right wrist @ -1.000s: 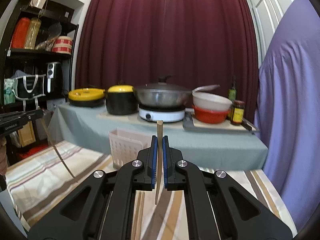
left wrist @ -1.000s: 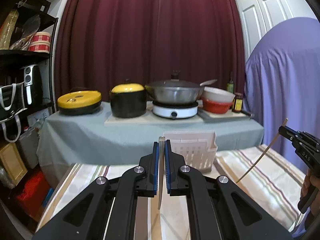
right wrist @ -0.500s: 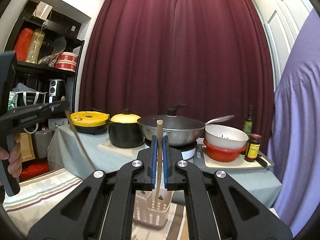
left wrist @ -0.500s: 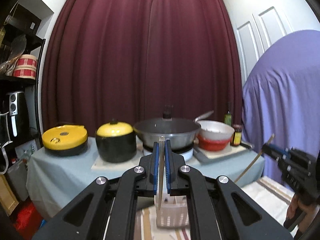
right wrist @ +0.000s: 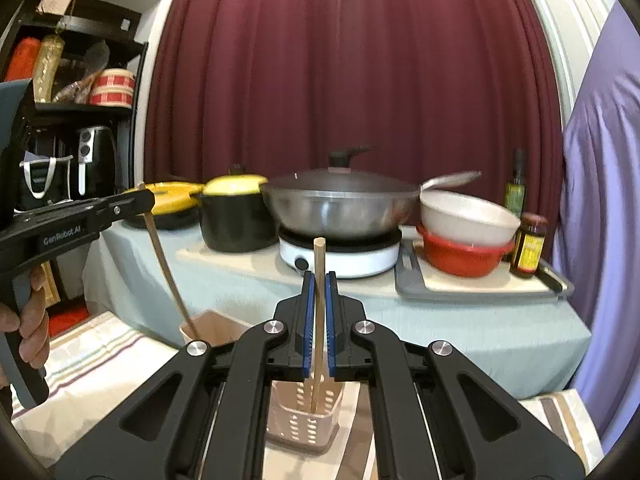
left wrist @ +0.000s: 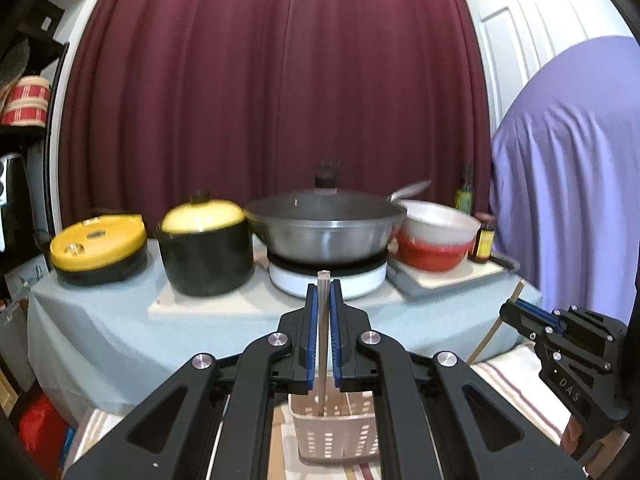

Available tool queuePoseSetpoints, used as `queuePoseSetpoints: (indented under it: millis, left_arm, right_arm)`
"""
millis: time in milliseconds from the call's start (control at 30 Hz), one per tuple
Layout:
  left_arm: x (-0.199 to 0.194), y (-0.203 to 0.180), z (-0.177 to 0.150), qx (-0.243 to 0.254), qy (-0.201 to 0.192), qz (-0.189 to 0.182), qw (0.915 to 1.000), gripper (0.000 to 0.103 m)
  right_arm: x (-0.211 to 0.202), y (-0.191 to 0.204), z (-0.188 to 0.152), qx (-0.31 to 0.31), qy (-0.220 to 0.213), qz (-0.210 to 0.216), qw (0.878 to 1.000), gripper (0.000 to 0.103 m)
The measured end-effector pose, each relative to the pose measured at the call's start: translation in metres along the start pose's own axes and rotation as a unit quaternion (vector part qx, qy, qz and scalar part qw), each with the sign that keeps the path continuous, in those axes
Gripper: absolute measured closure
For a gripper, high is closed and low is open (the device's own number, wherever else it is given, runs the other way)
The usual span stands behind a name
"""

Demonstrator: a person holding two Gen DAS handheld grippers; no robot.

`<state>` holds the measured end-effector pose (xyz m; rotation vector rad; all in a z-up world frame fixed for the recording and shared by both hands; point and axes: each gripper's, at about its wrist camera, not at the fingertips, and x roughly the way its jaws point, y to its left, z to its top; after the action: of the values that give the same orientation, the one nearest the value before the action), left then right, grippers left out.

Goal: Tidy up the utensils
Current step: 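Open both tools to drop the chopsticks upright into the white holder, then move both tools back to the chopsticks and close each on one chopstick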

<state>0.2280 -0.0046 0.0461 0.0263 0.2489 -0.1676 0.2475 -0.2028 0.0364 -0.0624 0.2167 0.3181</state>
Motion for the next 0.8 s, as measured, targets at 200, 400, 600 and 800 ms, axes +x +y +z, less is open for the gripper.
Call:
queuePoseSetpoints:
  millis: [200, 400, 600, 800]
  left_arm:
    - [0.006, 0.005, -0.017, -0.006, 0.019, 0.005, 0.9998, 0.074]
    - [-0.017, 0.013, -0.031, -0.016, 0.016, 0.013, 0.9997, 0.053]
    - [-0.047, 0.015, -0.045, -0.010, 0.015, 0.023, 0.9996, 0.045]
    - [-0.079, 0.009, -0.075, 0.010, 0.030, 0.042, 0.9986, 0.045]
  right_arm:
    - [-0.002, 0.003, -0.013, 0.002, 0.009, -0.005, 1.000, 0.064]
    - [-0.034, 0.012, -0.014, -0.017, -0.008, -0.023, 1.000, 0.051]
    - [-0.073, 0.015, -0.019, -0.025, -0.018, -0.029, 0.999, 0.047]
    - [-0.111, 0.016, -0.047, -0.018, -0.005, -0.037, 0.999, 0.047]
